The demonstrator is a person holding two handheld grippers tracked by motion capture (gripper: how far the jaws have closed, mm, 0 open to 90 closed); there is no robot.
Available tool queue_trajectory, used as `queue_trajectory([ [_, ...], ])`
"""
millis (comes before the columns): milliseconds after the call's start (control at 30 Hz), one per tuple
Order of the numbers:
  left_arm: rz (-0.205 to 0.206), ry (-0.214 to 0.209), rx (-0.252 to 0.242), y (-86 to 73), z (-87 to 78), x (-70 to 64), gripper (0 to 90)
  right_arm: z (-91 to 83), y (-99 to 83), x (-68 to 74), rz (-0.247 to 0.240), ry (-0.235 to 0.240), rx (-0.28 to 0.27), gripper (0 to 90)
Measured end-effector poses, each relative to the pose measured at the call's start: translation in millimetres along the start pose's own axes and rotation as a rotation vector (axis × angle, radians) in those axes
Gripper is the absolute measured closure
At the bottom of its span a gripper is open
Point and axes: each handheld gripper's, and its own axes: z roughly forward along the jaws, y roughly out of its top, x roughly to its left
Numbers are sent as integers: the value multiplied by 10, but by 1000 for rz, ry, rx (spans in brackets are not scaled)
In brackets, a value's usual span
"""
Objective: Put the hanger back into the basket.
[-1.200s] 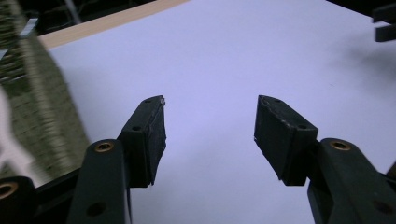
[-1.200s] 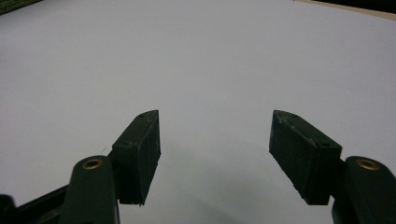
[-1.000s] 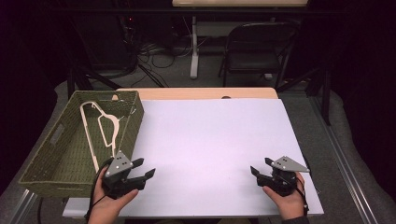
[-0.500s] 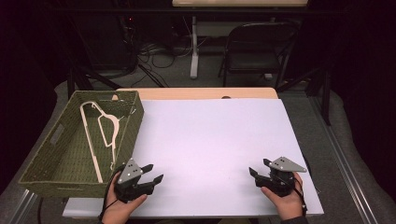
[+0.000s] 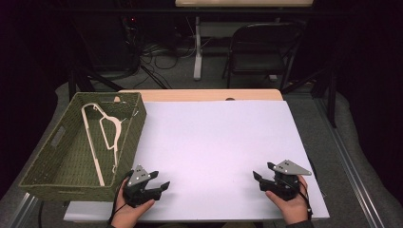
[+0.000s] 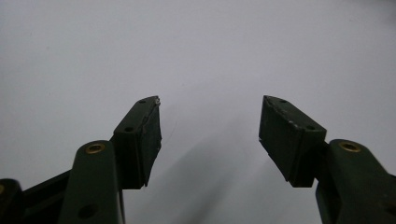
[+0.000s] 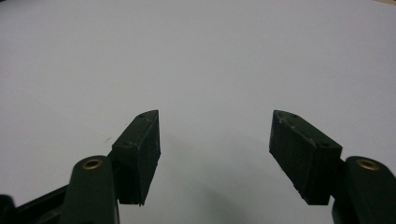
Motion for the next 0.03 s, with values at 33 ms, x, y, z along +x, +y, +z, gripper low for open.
queue_trajectory([
  [33,0,0,0,0,0,0,363,0,0,0,0,0,0,336],
])
